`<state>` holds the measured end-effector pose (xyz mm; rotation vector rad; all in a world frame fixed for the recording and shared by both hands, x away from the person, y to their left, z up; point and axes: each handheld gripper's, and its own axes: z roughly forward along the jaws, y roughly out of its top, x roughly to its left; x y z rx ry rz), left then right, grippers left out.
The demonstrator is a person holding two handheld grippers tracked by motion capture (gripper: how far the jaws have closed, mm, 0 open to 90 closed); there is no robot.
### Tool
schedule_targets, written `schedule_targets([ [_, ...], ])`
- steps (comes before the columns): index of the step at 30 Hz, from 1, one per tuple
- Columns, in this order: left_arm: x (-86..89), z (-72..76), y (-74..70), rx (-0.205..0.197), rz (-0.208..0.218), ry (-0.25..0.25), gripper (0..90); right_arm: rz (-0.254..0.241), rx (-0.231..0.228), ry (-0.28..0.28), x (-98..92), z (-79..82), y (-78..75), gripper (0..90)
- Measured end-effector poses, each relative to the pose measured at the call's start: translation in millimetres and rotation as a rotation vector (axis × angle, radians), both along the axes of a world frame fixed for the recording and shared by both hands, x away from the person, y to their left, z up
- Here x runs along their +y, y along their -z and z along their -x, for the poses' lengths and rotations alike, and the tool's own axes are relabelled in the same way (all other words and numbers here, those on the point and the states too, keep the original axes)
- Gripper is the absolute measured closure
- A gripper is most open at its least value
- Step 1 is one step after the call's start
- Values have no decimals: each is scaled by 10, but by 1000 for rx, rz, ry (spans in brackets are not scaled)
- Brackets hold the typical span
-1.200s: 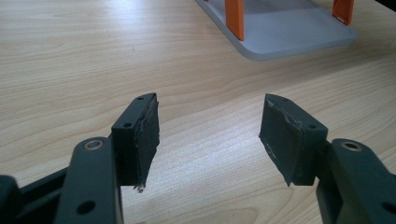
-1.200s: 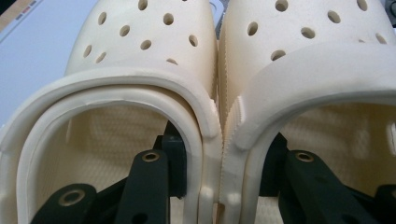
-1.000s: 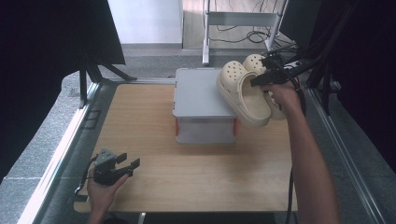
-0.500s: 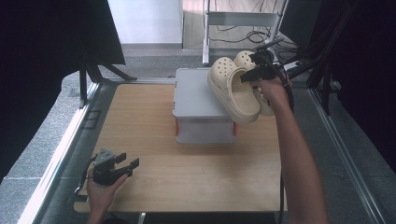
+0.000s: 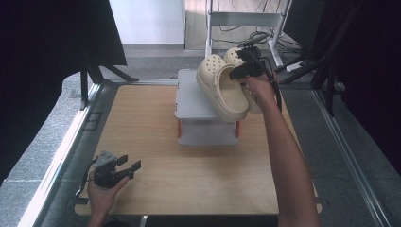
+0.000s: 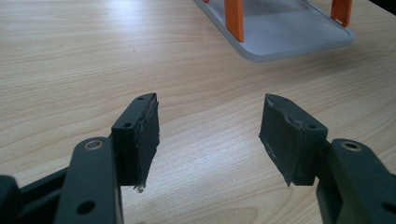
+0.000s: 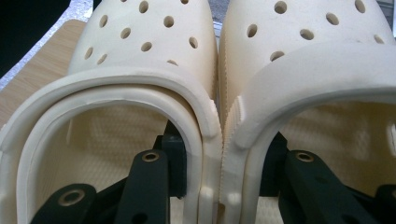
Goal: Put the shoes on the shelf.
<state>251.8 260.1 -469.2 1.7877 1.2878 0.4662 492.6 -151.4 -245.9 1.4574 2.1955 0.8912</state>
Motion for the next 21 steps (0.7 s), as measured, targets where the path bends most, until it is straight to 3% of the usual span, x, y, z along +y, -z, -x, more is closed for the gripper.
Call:
schedule_targets([
  [9,-6,4,-3,0,2,3,381,2,5,25,232,-57,17,651],
  [21,1,4,-2,0,2,2,381,-7,5,30,397,-125,90,651],
])
